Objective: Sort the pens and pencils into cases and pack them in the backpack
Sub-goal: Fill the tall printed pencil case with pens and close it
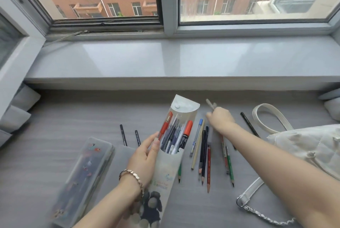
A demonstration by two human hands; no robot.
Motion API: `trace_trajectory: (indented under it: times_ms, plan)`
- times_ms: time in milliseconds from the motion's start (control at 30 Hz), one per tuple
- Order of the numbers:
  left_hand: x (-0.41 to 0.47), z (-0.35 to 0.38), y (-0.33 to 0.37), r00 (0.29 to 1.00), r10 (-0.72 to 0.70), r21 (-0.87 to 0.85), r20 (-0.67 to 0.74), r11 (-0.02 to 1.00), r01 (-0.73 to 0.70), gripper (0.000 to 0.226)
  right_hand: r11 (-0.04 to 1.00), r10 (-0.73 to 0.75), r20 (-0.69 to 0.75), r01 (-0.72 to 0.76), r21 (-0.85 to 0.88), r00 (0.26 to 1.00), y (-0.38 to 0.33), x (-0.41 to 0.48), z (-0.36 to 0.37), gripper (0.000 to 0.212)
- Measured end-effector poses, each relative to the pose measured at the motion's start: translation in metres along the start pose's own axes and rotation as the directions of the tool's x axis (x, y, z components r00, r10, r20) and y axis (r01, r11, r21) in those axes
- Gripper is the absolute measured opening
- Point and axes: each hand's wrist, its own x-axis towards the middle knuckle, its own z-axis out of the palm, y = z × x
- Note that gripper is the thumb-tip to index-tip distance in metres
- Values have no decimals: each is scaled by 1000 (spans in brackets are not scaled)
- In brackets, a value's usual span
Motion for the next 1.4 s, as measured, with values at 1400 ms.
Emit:
trace_trajectory:
  times_ms: [1400]
  plan:
    - [-28, 14, -16, 1000, 23, -51, -1, 998, -23, 39, 999, 8, -209, 2, 48, 978, 75, -19, 21, 32]
